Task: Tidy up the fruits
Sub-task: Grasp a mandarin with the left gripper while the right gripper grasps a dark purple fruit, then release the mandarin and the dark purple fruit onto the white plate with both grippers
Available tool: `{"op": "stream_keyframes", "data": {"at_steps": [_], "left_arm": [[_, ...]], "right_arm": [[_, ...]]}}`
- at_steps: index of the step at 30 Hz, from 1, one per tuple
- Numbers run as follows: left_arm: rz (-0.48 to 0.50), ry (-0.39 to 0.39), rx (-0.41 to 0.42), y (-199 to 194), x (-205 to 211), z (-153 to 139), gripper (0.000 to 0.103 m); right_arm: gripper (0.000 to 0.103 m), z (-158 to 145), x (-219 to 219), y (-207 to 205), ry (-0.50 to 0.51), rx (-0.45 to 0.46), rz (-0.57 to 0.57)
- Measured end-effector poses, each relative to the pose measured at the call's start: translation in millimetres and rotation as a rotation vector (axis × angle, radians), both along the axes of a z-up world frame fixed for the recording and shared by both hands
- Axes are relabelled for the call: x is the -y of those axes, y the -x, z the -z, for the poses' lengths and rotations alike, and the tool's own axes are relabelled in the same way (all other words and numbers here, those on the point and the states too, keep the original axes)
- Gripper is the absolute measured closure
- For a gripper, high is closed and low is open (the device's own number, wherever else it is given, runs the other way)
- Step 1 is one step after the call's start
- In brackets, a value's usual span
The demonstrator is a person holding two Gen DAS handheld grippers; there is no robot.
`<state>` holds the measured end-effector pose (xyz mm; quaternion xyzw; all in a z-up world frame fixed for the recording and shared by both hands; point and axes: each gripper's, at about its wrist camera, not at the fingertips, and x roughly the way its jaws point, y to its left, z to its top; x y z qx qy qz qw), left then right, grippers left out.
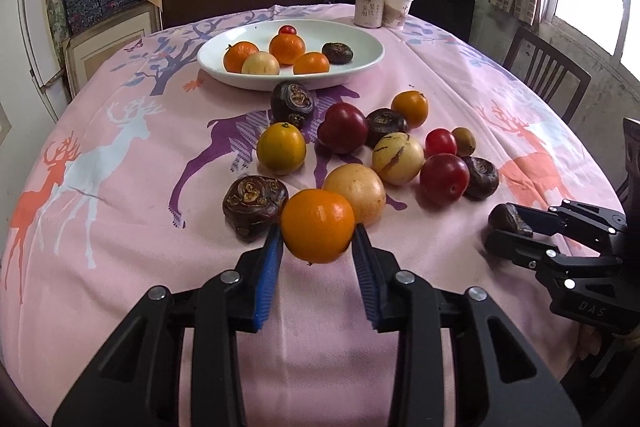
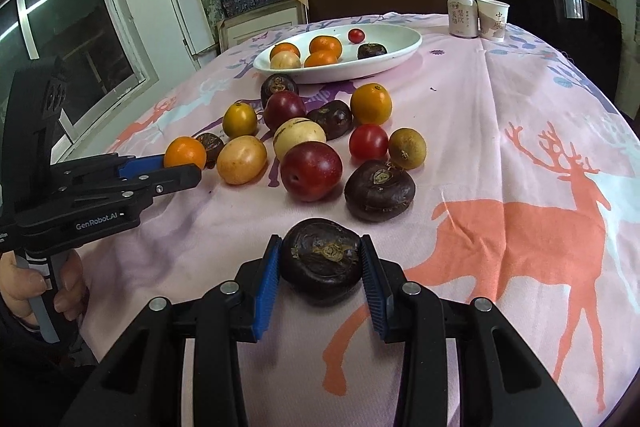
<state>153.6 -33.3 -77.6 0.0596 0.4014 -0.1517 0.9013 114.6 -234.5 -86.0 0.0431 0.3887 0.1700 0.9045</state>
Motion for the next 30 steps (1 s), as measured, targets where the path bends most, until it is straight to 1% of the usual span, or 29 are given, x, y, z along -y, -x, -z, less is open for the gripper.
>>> {"op": "stream_keyframes", "data": {"at_steps": [2, 6, 8, 10, 13, 15, 16, 18, 20, 23, 25, 26, 28, 30], "left_arm": [[-0.005, 0.011, 0.012, 4, -5, -5, 0.068], [-0.010, 0.032, 0.039, 8, -14, -20, 0.068], [-0.008, 0.047, 0.055, 7, -19, -31, 0.068], [-0.006, 0.053, 0.063, 3, -22, -39, 0.068], [-0.003, 0.057, 0.072, -14, -25, -52, 0.068], [-0.005, 0.058, 0.084, -35, -25, -60, 0.068], [-0.011, 0.056, 0.084, -50, -25, -64, 0.068], [-0.016, 0.078, 0.072, -80, -24, -69, 0.068], [-0.024, 0.082, 0.068, -113, -20, -73, 0.068], [-0.028, 0.097, 0.069, -162, -10, -76, 0.068], [-0.040, 0.120, 0.055, -192, -6, -73, 0.068], [-0.046, 0.130, 0.041, -205, -4, -70, 0.068], [-0.064, 0.142, 0.008, -230, -1, -62, 0.068], [-0.075, 0.135, -0.021, -249, 2, -52, 0.068]], "right_arm": [[0.064, -3, 2, 1, -0.010, -0.007, 0.006], [0.064, -24, 11, 3, -0.025, 0.012, 0.013], [0.064, -41, 18, 1, -0.031, 0.038, 0.022], [0.064, -60, 25, -4, -0.011, 0.079, 0.034], [0.064, -84, 33, -24, 0.011, 0.120, 0.054], [0.064, -97, 35, -43, 0.011, 0.137, 0.056], [0.064, -104, 34, -59, 0.019, 0.144, 0.061], [0.064, -110, 31, -86, 0.021, 0.146, 0.064], [0.064, -113, 25, -122, 0.020, 0.140, 0.064], [0.064, -106, 8, -175, 0.051, 0.101, 0.043], [0.064, -96, -2, -208, 0.078, 0.086, 0.057], [0.064, -89, -4, -223, 0.062, 0.064, 0.058], [0.064, -78, -8, -245, 0.048, 0.033, 0.054], [0.063, -69, -16, -259, 0.065, 0.023, 0.040]]}}
